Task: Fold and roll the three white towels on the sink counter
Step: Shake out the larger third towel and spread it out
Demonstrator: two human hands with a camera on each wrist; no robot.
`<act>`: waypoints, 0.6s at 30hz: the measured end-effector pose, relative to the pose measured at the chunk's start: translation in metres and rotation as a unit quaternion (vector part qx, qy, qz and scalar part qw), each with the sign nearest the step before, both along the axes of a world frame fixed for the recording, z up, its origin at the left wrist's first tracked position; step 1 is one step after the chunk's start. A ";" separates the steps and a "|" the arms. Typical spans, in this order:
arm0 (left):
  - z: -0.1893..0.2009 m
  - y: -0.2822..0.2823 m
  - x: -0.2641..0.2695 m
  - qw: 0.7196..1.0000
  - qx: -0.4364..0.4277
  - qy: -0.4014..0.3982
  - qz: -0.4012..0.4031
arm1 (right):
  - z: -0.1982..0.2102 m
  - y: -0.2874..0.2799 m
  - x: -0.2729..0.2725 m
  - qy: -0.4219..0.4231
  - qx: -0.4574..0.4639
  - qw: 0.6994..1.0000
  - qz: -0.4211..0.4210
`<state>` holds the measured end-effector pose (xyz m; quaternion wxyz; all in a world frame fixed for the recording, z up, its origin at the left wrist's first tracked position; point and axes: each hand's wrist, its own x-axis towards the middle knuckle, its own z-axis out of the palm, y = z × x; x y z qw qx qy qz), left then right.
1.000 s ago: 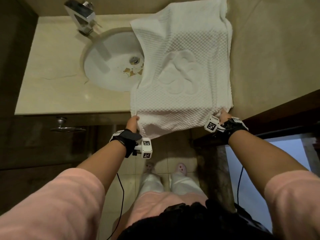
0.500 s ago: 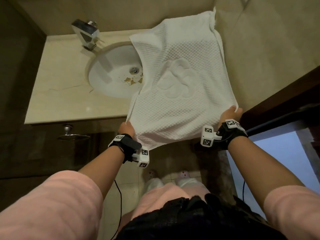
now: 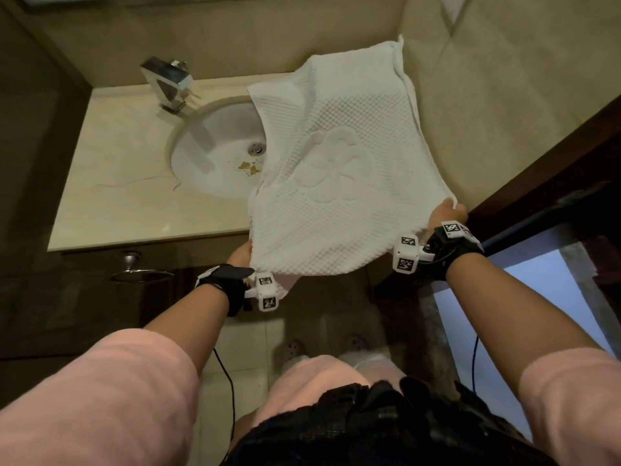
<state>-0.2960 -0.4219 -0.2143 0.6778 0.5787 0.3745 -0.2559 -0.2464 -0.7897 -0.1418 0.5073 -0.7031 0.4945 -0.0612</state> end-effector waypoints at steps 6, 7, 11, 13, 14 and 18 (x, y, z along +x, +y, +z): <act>0.026 -0.012 0.014 0.961 0.215 -0.082 -0.153 | 0.007 -0.005 -0.005 0.074 0.038 0.995 0.047; 0.029 -0.012 0.014 0.969 0.190 -0.090 -0.132 | 0.005 -0.005 -0.006 0.063 0.057 0.995 0.054; 0.034 -0.013 0.012 0.989 -0.003 -0.127 0.081 | 0.000 -0.006 -0.010 0.076 0.071 0.995 0.010; 0.028 -0.005 0.006 0.973 -0.073 -0.119 0.182 | 0.003 -0.007 -0.013 0.105 0.024 0.991 0.075; 0.023 -0.002 0.001 0.975 -0.061 -0.089 0.194 | 0.005 -0.009 -0.015 0.118 0.013 0.987 0.109; -0.008 0.011 -0.013 0.991 0.052 0.018 0.124 | 0.014 -0.006 -0.027 0.203 -0.073 0.942 0.257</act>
